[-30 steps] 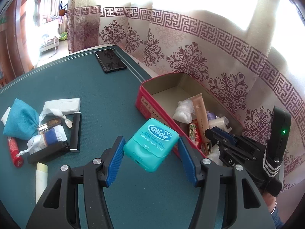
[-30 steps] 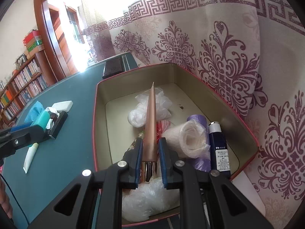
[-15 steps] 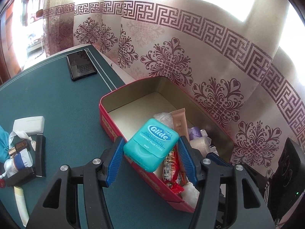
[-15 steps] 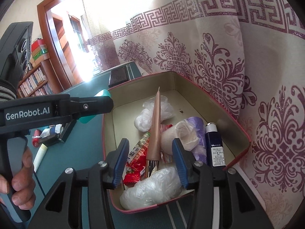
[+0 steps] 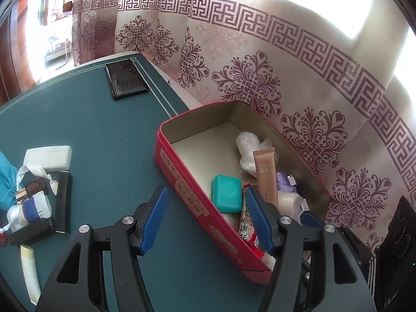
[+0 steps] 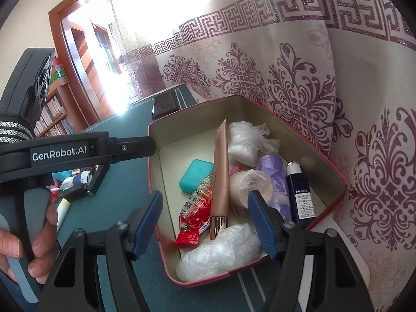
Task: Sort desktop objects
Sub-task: 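Carry the floss box into the tin box with the left tool while the right tool releases the tube, then move both open tools back over the object pile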
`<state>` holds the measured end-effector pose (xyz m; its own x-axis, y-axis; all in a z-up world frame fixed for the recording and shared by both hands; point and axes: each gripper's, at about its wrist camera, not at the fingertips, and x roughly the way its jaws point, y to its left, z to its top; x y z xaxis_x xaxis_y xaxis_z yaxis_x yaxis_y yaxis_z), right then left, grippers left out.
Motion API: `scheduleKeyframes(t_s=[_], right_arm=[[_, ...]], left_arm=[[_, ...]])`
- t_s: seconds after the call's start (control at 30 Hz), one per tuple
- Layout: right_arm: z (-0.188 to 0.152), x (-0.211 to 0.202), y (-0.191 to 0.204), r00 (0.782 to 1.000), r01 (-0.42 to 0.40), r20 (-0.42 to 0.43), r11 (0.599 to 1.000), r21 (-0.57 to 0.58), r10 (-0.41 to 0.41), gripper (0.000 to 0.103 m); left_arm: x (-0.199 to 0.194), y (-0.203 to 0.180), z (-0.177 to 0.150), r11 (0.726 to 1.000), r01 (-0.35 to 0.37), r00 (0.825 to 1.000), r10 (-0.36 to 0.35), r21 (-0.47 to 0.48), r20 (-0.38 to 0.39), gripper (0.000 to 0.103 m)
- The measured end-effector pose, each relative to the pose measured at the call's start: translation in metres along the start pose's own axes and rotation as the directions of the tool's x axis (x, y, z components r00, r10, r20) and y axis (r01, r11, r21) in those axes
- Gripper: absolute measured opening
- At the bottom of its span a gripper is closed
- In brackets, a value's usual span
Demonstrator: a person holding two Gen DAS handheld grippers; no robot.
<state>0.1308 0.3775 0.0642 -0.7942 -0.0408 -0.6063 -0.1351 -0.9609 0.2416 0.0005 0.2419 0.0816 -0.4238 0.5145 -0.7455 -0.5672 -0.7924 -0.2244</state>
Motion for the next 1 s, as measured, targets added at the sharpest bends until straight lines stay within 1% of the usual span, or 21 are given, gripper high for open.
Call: scheduleKeyframes(t_s=[0.1, 0.23, 0.43, 0.6, 0.77, 0.87, 1.0], right_arm=[[0.000, -0.003, 0.006, 1.000, 0.001, 0.009, 1.000, -0.009, -0.001, 0.077], [0.001, -0.008, 0.016, 1.000, 0.004, 0.024, 1.000, -0.023, -0.004, 0.079], [0.001, -0.012, 0.035, 0.999, -0.021, 0.028, 0.999, -0.035, 0.022, 0.079], [-0.006, -0.010, 0.063, 0.998, -0.057, 0.003, 0.995, -0.083, 0.058, 0.079], [-0.012, -0.003, 0.092, 0.994, -0.102, -0.037, 0.986, -0.131, 0.098, 0.079], [-0.017, 0.001, 0.107, 0.991, -0.127, -0.060, 0.980, -0.152, 0.119, 0.079], [-0.023, 0.009, 0.124, 0.987, -0.148, -0.094, 0.974, -0.174, 0.133, 0.079]], left_arm=[[-0.009, 0.008, -0.005, 1.000, -0.028, 1.000, 0.028, 0.001, 0.012, 0.065], [-0.023, 0.023, -0.012, 0.998, -0.058, 0.998, 0.059, -0.017, 0.027, 0.065], [-0.046, 0.062, -0.035, 0.991, -0.115, 0.992, 0.118, -0.073, 0.039, 0.065], [-0.071, 0.102, -0.059, 0.976, -0.183, 0.980, 0.191, -0.114, 0.059, 0.065], [-0.084, 0.150, -0.078, 0.951, -0.266, 0.960, 0.276, -0.157, 0.046, 0.065], [-0.088, 0.176, -0.088, 0.940, -0.282, 0.956, 0.292, -0.192, 0.027, 0.065], [-0.085, 0.194, -0.100, 0.933, -0.293, 0.954, 0.299, -0.210, -0.002, 0.065]])
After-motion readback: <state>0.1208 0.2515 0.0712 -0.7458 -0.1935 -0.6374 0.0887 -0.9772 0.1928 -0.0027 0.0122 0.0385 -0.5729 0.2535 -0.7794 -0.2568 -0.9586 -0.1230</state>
